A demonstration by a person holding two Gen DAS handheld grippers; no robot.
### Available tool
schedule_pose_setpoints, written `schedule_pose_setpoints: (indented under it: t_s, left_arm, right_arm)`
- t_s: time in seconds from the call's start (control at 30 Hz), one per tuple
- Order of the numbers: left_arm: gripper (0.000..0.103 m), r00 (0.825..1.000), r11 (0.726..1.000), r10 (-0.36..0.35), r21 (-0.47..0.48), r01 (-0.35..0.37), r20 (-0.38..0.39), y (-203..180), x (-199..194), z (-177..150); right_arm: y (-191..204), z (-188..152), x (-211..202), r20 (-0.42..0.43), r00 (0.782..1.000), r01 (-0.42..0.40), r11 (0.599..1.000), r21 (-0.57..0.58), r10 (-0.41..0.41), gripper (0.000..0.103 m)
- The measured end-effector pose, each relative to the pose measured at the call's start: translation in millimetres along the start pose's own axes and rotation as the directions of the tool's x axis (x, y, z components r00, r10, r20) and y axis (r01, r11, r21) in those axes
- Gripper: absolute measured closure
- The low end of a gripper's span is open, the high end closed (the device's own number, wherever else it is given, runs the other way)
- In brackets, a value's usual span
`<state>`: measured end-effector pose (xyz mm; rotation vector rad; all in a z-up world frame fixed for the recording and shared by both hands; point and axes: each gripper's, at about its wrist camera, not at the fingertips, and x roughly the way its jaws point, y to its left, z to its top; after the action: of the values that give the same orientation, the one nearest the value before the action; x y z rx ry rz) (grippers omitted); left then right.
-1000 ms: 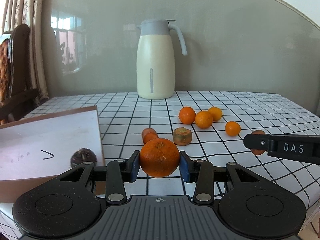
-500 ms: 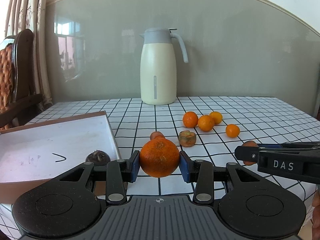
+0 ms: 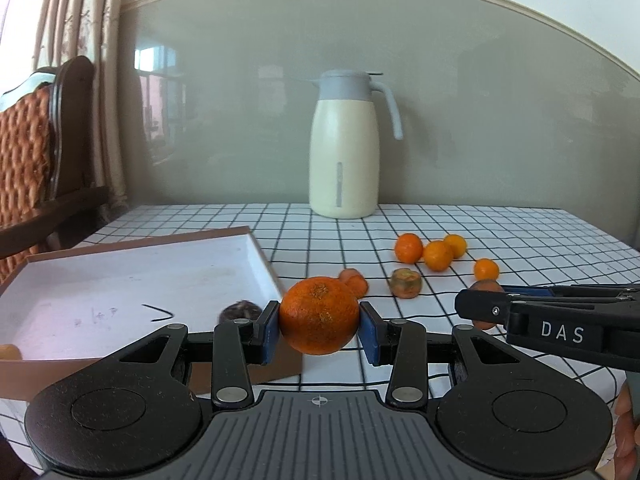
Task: Organize fruits
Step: 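Carry the orange and brown fruit over the cardboard tray with both grippers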
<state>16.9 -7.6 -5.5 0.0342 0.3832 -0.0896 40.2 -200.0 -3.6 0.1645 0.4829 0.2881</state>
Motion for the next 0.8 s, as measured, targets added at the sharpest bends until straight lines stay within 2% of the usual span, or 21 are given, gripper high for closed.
schedule_pose_setpoints:
  t_s: [0.37, 0.8]
  left_arm:
    - [0.062, 0.998, 0.997, 0.063, -0.041, -0.063, 0.015, 35.7, -9.3, -1.0]
    - [0.062, 0.987, 0.982, 0.155, -0.115, -0.149, 0.041, 78.4, -19.6, -2.0]
  right_arm:
    - [27.1, 4.4, 6.3, 0.032, 0.995, -0.092, 0.995, -0.031, 0.093, 0.082]
    - [58.5, 7.7, 19.5, 0.057, 0.984, -0.163, 0.985, -0.065, 0.167, 0.082]
